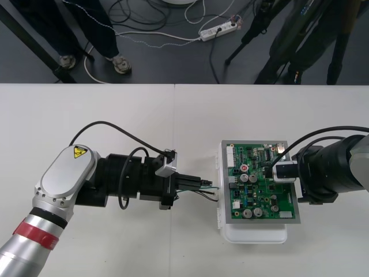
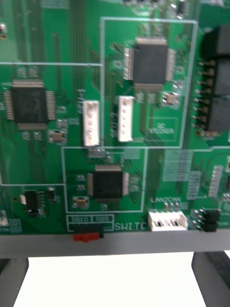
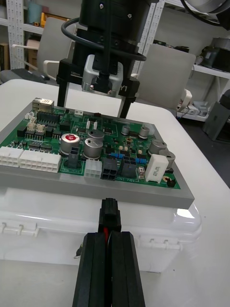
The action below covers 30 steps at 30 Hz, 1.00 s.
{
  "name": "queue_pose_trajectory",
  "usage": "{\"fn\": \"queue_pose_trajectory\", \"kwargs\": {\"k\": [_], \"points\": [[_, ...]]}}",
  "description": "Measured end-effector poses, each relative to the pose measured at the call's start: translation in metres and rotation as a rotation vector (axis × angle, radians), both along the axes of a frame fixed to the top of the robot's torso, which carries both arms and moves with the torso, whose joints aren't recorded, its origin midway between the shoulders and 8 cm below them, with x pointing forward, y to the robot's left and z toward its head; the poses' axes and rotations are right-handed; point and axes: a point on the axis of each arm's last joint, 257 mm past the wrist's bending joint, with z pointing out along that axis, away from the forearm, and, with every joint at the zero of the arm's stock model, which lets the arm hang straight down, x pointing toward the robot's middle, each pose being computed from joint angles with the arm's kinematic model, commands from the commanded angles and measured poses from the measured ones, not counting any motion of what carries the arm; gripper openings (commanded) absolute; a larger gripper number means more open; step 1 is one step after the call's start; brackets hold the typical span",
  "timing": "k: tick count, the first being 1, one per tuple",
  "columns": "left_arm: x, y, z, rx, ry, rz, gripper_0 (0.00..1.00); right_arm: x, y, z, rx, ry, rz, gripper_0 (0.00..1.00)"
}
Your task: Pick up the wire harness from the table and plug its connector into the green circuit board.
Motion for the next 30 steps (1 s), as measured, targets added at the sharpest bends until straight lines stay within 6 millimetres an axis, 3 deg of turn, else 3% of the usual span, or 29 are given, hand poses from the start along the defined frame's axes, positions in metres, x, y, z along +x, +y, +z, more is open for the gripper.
{"fn": "queue_pose_trajectory", "kwargs": {"k": [11,30], "points": [[0.015,0.003,-0.014,-0.002,0.046,0.021,0.00,-0.004,0.004,-0.006,-0.007,0.012,0.015,1.00],[0.013,-0.013,-0.002,-0.045,-0.034,-0.009,0.00,-0.003,0.011,-0.007,0.001,0.006,0.015,1.00]]}}
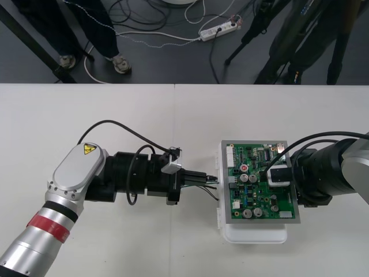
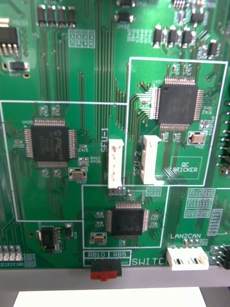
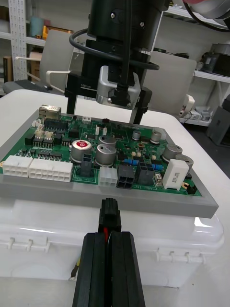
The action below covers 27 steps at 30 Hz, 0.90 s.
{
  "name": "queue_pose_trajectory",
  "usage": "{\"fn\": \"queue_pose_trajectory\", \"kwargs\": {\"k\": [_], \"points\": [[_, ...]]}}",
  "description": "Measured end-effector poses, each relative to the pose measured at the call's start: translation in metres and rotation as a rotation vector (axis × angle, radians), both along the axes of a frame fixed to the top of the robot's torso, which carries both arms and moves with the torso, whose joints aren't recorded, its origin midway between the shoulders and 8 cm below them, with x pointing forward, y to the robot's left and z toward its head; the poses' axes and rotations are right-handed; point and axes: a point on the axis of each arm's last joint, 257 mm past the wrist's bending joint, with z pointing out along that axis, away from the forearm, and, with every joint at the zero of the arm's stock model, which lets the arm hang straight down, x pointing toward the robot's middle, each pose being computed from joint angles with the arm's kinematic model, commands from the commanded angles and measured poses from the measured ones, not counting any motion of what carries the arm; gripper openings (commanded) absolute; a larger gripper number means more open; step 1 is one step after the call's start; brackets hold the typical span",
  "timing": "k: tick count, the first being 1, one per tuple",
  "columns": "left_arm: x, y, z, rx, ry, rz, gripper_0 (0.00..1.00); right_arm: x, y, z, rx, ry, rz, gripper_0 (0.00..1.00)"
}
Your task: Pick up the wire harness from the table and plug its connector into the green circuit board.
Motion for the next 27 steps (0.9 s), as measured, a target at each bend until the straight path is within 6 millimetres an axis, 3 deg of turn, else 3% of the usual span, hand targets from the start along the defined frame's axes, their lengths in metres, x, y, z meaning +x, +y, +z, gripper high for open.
{"fn": "queue_pose_trajectory", "kwargs": {"k": [27], "points": [[-0.0049,-0.0088,0.0024,-0.015,-0.020,-0.018,0.00,0.0016,-0.0018,0.0004,0.000,-0.005,-0.021,1.00]]}}
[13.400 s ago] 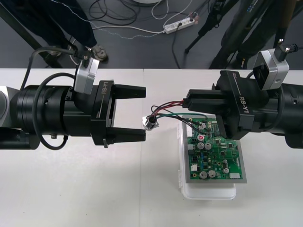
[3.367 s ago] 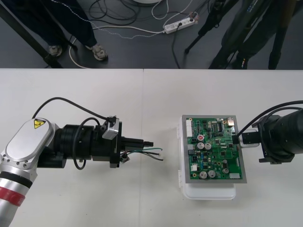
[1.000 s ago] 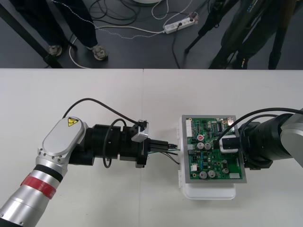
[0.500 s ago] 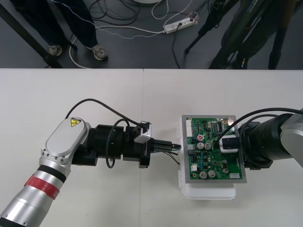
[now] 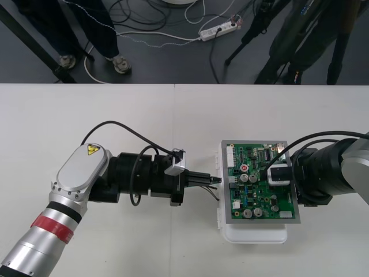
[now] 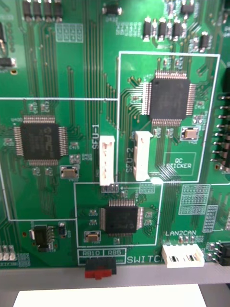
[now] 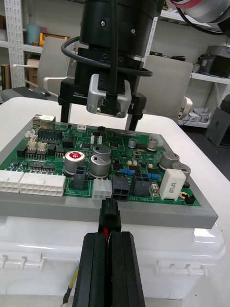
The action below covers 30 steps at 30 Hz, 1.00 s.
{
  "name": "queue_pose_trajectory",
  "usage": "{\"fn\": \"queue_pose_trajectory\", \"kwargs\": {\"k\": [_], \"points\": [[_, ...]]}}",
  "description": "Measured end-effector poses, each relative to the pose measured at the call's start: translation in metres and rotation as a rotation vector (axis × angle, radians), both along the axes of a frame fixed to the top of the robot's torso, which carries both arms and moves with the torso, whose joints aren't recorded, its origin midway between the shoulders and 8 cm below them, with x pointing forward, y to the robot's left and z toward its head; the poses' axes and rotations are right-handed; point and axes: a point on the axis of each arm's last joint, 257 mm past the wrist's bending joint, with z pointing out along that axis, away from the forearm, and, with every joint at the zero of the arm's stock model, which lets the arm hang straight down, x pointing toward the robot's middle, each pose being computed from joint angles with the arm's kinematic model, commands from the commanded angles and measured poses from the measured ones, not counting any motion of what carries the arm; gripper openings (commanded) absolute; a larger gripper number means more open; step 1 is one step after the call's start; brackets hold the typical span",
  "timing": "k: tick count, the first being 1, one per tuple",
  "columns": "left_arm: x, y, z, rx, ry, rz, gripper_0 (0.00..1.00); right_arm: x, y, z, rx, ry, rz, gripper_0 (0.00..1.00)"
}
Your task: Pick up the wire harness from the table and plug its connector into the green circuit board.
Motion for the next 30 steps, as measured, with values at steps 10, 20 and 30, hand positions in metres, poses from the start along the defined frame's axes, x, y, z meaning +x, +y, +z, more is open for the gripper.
{"fn": "queue_pose_trajectory", "kwargs": {"k": [10,20,30], "points": [[-0.011,-0.008,-0.007,0.017,0.005,-0.032,0.00,0.000,0.000,0.000,0.002,0.000,-0.003,1.00],[-0.016,-0.012,-0.010,0.025,0.007,-0.045,0.00,0.000,0.000,0.000,0.019,0.004,-0.045,1.00],[-0.017,-0.016,-0.008,0.016,0.007,-0.047,0.00,0.000,0.000,0.000,0.019,0.004,-0.045,1.00]]}}
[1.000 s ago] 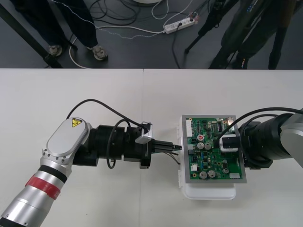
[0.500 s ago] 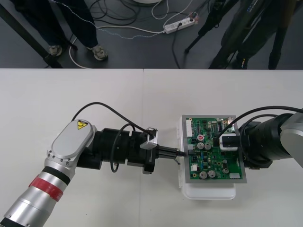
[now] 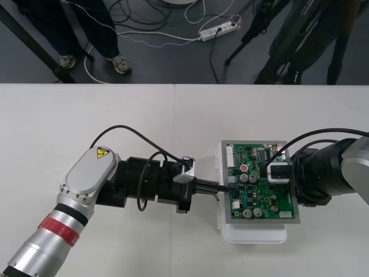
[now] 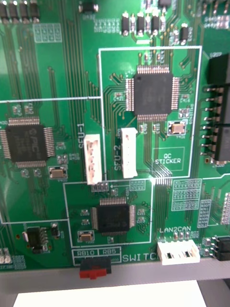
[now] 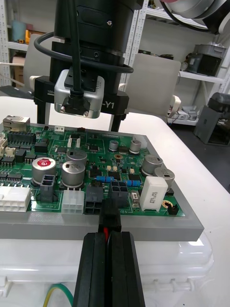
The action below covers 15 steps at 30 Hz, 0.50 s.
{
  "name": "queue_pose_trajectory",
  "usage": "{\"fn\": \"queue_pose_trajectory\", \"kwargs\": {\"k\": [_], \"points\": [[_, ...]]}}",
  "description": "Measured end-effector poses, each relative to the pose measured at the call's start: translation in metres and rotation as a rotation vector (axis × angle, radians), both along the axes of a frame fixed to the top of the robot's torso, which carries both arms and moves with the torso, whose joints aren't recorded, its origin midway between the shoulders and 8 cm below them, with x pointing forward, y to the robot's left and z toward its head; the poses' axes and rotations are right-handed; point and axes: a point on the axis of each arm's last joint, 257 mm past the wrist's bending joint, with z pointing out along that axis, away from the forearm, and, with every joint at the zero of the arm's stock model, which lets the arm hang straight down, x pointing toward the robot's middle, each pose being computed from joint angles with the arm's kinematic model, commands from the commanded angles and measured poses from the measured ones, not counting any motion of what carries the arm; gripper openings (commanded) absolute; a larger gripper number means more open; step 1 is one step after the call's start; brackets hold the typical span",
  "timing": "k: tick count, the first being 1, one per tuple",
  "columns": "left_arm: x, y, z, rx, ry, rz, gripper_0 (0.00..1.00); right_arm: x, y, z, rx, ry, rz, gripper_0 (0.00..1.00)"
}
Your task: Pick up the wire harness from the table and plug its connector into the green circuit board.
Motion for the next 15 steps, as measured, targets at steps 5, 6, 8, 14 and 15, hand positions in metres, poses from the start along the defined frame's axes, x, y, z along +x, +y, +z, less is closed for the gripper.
{"fn": "queue_pose_trajectory", "kwargs": {"k": [5,6,8,14,15], "points": [[0.0002,0.0000,-0.0002,0.000,0.000,0.001,0.00,-0.0001,0.0001,0.0000,0.000,0.000,0.001,1.00],[0.0002,0.0000,-0.0002,0.000,0.000,0.001,0.00,-0.0001,0.0001,0.0000,0.000,0.000,0.001,1.00],[0.0003,0.0000,-0.0002,0.000,0.000,0.001,0.00,-0.0001,0.0002,0.0000,0.000,0.000,0.002,1.00],[0.0009,0.0000,-0.0002,0.000,0.000,0.003,0.00,-0.0004,0.0006,-0.0001,-0.003,0.001,0.013,1.00],[0.0009,0.0000,-0.0002,0.000,0.000,0.004,0.00,-0.0005,0.0007,-0.0001,-0.005,0.001,0.018,1.00]]}}
